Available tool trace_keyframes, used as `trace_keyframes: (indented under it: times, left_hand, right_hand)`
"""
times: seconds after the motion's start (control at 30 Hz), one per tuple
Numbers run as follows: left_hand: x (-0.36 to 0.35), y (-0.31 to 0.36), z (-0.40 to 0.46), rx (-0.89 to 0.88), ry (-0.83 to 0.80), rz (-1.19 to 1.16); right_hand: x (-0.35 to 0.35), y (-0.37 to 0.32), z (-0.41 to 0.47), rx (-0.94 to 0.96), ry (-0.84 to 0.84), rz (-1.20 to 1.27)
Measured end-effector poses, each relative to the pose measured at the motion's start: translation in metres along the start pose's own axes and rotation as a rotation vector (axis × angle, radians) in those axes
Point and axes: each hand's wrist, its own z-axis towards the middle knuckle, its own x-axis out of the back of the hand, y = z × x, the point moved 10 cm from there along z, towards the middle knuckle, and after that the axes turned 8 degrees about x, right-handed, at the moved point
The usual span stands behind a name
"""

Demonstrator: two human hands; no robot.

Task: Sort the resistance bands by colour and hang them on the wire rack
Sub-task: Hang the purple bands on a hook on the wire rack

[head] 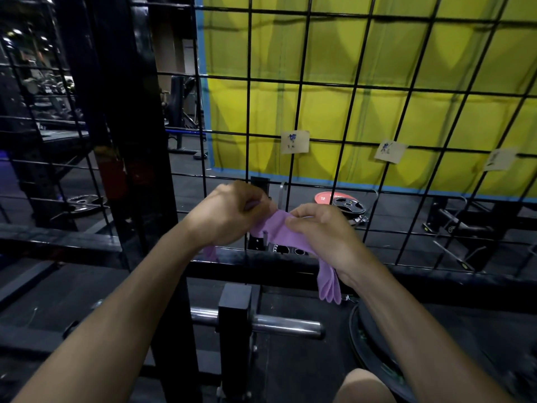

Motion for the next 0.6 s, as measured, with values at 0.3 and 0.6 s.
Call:
trace_keyframes:
  times: [0.3,0.6]
  left_hand:
    - [-0.025,-0.028,-0.013,0.127,-0.146,-0.13]
    - [-0.095,-0.046,-0.053,0.534,-0.448,-1.217]
  right_hand:
    - [-0.01,0.02,-0.014,-0.193,-0.002,0.183]
    - [-0.018,0.026,-0.023,-0.17,-0.052,0.541]
